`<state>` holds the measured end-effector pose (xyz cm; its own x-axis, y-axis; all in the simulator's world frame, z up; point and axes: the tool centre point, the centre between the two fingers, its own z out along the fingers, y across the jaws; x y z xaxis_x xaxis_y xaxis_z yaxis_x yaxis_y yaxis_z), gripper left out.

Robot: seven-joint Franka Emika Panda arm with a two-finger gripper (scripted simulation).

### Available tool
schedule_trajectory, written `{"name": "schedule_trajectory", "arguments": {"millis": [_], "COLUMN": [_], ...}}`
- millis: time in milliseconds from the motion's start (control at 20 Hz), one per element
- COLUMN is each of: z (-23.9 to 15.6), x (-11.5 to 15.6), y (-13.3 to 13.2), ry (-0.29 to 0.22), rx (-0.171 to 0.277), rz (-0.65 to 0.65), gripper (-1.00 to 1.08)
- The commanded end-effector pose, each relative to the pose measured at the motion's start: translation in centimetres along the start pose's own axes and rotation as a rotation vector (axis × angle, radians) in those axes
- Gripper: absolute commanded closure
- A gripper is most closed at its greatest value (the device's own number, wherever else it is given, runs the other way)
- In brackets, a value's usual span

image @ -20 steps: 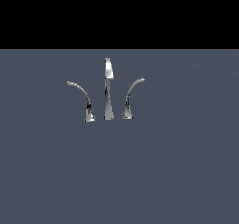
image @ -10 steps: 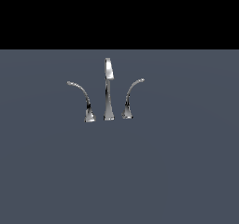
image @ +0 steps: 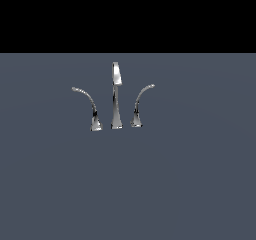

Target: Turn on the faucet by rotating a designated handle.

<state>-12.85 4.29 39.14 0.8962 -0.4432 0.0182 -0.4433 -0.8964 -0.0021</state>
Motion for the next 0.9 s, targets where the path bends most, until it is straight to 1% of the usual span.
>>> {"name": "schedule_trajectory", "arguments": {"millis": [0, 450, 850], "z": [1.5, 6.6, 11.1], "x": [1.5, 7.2, 12.5], "y": [-0.9, -3.0, -3.8], "ry": [-0.001, -0.006, -0.008], "rx": [0.001, 0.001, -0.002], "rz": [0.061, 0.270, 0.457], "gripper": [1.08, 1.08, 1.08]}}
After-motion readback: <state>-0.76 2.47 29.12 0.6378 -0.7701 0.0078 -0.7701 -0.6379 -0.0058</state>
